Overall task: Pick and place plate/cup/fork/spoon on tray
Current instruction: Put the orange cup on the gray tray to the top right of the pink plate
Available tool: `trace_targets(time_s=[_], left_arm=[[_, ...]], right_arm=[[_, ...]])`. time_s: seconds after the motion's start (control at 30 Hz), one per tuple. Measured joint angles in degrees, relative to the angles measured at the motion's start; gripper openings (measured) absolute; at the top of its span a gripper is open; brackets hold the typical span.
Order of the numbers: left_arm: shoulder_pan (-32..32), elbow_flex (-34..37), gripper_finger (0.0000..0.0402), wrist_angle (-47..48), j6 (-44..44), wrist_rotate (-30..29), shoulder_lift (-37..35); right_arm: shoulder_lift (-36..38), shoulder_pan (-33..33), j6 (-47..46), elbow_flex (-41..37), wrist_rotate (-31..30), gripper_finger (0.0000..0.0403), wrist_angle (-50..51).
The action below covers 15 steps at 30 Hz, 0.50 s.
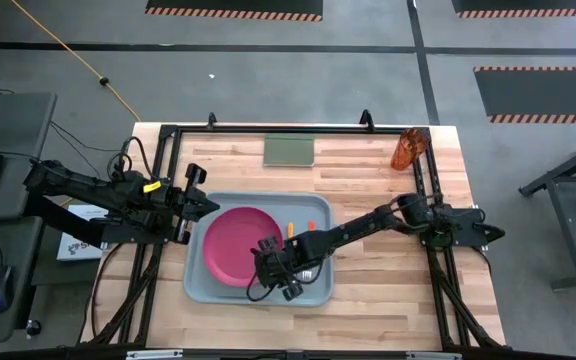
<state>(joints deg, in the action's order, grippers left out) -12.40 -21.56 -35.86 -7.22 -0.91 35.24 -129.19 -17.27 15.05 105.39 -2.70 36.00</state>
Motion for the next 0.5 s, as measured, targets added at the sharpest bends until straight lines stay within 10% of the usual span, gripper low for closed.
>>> trace_targets(time_s=[0.27,0.5], left_arm=[[0.0,0.0,0.0,0.6,0.1,0.0,0.0],[0.0,0.0,0.0,1.7,1.0,0.0,0.0]], right_arm=[[9.1,1.7,-12.1,-1.2,-10.6,0.0174,22.8],[23.6,3.7,-23.9,-22.5,-21.0,0.0172,21.9]])
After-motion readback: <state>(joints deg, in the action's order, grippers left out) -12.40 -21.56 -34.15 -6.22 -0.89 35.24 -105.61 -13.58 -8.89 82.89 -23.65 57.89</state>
